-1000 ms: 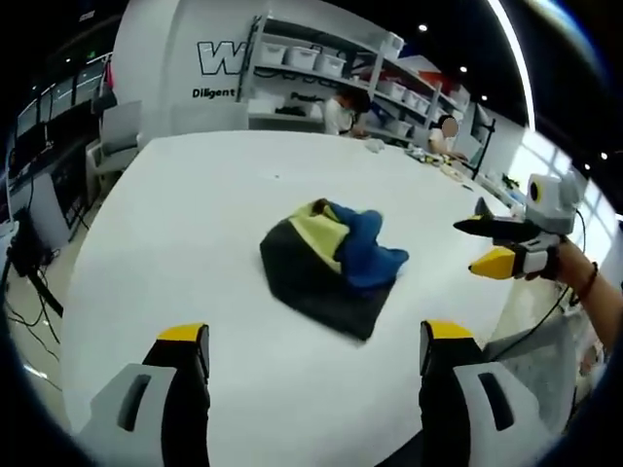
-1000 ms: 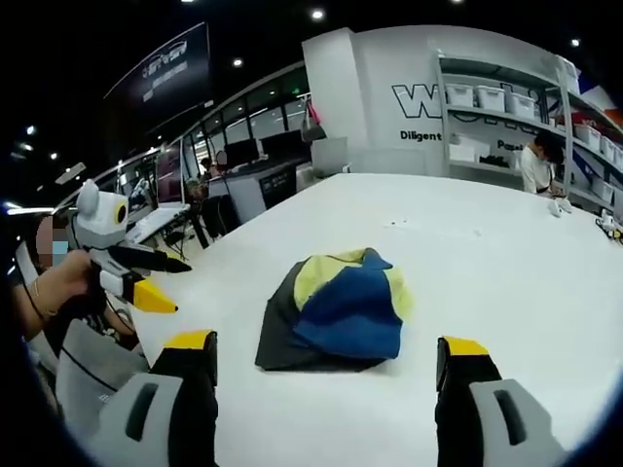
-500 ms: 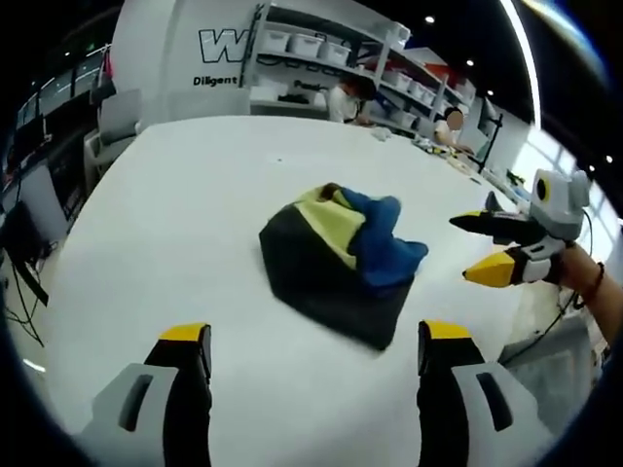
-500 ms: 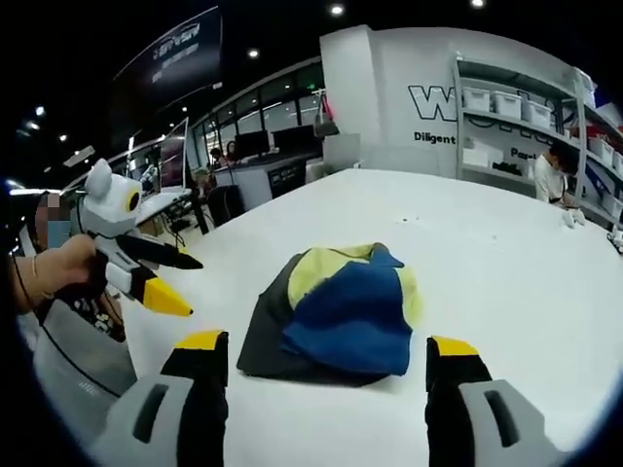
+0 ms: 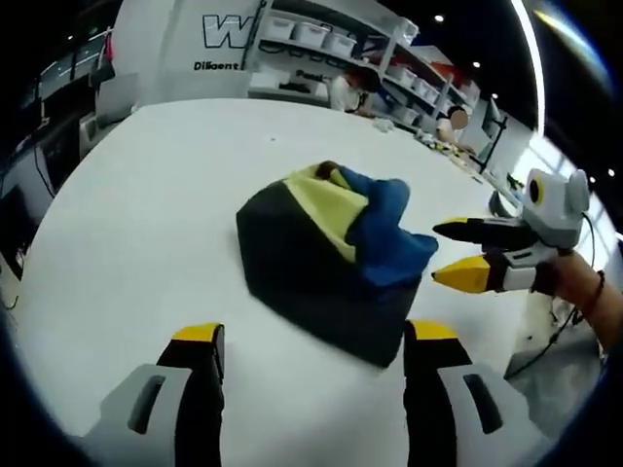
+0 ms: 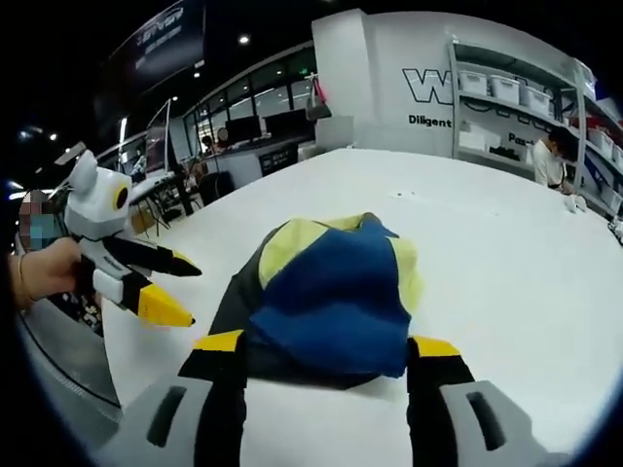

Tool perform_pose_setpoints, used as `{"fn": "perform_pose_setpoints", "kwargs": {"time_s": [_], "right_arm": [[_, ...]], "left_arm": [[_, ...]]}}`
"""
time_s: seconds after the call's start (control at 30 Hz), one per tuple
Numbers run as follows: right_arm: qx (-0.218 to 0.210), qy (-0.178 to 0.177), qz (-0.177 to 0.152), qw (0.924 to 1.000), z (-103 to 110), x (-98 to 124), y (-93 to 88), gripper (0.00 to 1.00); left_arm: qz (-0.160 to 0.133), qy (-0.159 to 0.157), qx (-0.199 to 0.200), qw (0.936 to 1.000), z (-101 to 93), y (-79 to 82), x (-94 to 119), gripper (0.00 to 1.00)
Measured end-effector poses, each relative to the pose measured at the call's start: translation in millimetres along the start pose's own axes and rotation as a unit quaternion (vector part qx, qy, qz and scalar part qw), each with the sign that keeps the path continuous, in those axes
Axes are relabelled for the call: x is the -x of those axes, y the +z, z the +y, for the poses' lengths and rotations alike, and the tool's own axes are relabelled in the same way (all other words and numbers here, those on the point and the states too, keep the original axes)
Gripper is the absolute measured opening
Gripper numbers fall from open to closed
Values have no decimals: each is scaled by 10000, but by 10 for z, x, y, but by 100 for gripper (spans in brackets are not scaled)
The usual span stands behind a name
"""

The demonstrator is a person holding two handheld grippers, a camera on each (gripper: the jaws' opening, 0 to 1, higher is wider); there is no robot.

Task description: Fold the garment on the visible template until the final outline fits inside the template.

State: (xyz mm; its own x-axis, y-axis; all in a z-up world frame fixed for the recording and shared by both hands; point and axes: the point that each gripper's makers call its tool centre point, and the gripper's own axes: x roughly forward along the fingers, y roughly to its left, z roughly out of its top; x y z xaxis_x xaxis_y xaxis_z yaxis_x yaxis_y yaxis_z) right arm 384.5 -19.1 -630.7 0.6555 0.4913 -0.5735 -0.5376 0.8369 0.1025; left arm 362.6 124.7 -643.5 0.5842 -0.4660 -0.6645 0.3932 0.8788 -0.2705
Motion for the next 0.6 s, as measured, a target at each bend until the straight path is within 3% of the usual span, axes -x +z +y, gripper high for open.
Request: {"fn": "perform_pose_setpoints", "kwargs": {"time_s": [0.2, 0.37, 0.6], "right_arm": [[106, 31, 239, 9997, 26, -85, -114, 60], [105, -47, 159, 9998, 15, -116, -95, 53], [150, -224, 228, 9994, -35, -186, -148, 45]], "left_arm": [[158, -111, -105, 9998, -105, -99, -104, 69], [210, -130, -44, 9997, -125, -148, -162, 66], [134, -30, 136, 9998, -120, -110, -206, 56]]}}
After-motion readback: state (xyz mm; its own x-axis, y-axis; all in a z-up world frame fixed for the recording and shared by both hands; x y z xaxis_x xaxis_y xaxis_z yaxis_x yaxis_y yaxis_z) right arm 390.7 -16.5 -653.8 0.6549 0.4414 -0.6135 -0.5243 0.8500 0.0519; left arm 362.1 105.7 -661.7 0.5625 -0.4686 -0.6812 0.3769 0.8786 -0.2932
